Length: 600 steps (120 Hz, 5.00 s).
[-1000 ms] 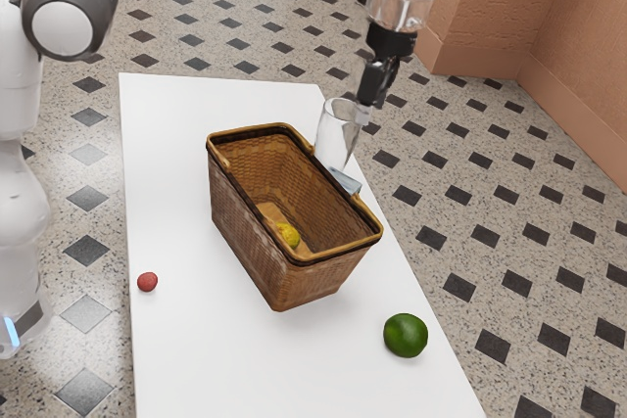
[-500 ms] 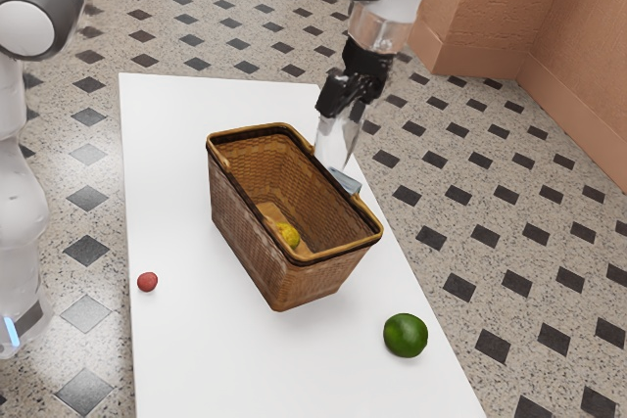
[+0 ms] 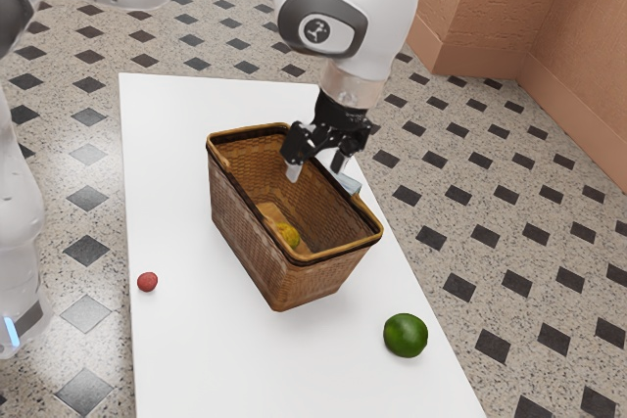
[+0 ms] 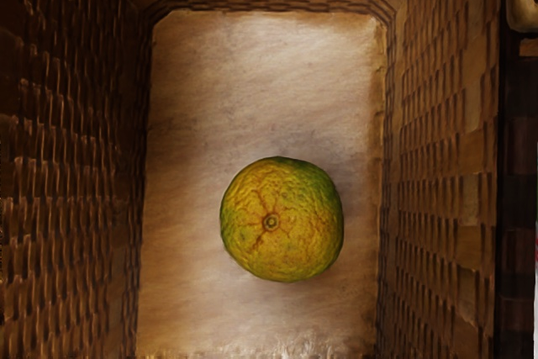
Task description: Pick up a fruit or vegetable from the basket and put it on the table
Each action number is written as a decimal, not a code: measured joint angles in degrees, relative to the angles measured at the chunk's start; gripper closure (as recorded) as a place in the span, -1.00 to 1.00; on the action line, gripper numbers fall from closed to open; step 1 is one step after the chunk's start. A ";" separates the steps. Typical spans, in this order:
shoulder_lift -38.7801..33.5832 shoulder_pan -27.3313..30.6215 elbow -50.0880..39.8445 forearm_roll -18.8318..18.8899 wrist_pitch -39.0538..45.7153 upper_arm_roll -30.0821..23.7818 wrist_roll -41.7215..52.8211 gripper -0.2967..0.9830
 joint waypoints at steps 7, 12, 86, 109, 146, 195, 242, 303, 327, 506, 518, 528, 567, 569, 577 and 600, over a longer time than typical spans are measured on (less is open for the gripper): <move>-0.04 -0.59 -0.08 -0.09 0.31 -0.06 0.89 -0.54; -0.13 -0.92 -0.10 -0.13 0.48 -0.08 1.47 -0.54; -7.66 -0.19 -9.90 7.63 3.33 -2.70 60.51 -0.53; -8.24 -0.52 -12.97 7.35 5.41 -3.24 78.83 -0.53; -9.16 -0.04 -15.66 4.16 8.53 -3.29 99.07 -0.52; -9.66 2.23 -17.08 -0.61 13.50 -3.26 101.87 -0.53; -10.30 2.65 -23.07 -2.81 19.61 -3.78 96.54 -0.54; -11.22 4.43 -27.34 -5.33 25.40 -4.12 91.24 -0.53; -11.56 4.98 -29.64 -6.61 27.50 -4.13 89.69 -0.53; -7.96 6.54 -34.13 -9.43 37.06 -5.80 87.77 -0.16; -7.96 6.53 -34.13 -9.51 37.17 -5.80 87.69 -0.06; -7.99 6.53 -34.13 -9.43 37.22 -5.80 87.54 -0.04; -7.31 6.54 -34.21 -9.69 37.28 -5.81 86.84 -0.04; -7.27 6.55 -34.21 -9.80 37.28 -5.81 86.82 -0.05; -7.24 6.55 -34.19 -10.21 37.28 -5.80 86.75 -0.08; -8.41 6.26 -33.98 -10.43 37.28 -5.87 85.94 0.00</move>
